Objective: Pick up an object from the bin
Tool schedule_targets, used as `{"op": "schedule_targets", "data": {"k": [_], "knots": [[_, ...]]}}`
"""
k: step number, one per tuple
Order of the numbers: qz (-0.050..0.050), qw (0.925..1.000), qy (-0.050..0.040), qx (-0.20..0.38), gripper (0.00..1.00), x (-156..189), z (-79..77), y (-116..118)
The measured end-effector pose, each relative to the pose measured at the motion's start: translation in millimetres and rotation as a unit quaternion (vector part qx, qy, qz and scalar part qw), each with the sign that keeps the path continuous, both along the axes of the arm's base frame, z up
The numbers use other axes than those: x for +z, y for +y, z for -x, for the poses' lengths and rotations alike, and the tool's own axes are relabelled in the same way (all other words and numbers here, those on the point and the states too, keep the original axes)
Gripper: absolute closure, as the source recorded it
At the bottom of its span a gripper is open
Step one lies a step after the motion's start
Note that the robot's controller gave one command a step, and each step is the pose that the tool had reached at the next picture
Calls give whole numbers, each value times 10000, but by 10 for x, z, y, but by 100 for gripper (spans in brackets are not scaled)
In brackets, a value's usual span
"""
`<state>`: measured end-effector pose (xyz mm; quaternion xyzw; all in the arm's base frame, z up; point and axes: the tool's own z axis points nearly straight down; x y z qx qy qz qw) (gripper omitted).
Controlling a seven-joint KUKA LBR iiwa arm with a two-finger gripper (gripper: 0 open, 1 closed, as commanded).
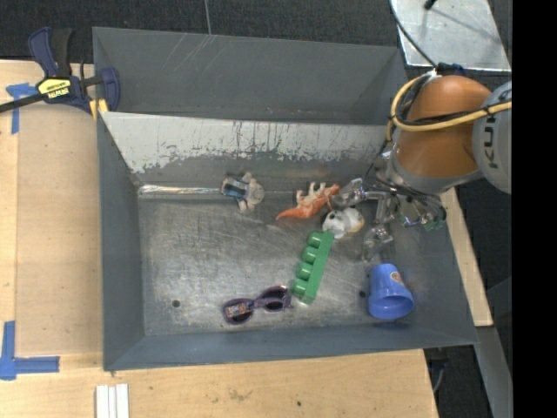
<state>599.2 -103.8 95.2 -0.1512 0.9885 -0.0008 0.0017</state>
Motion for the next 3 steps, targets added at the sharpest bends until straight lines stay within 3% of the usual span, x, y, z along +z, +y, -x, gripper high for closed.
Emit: {"op": "schedule_targets", "data": {"k": [1,3], "knots": [[10,9994,4,340,100,-190,-157,0],[5,9994,7,343,100,-152,-144,5]]}}
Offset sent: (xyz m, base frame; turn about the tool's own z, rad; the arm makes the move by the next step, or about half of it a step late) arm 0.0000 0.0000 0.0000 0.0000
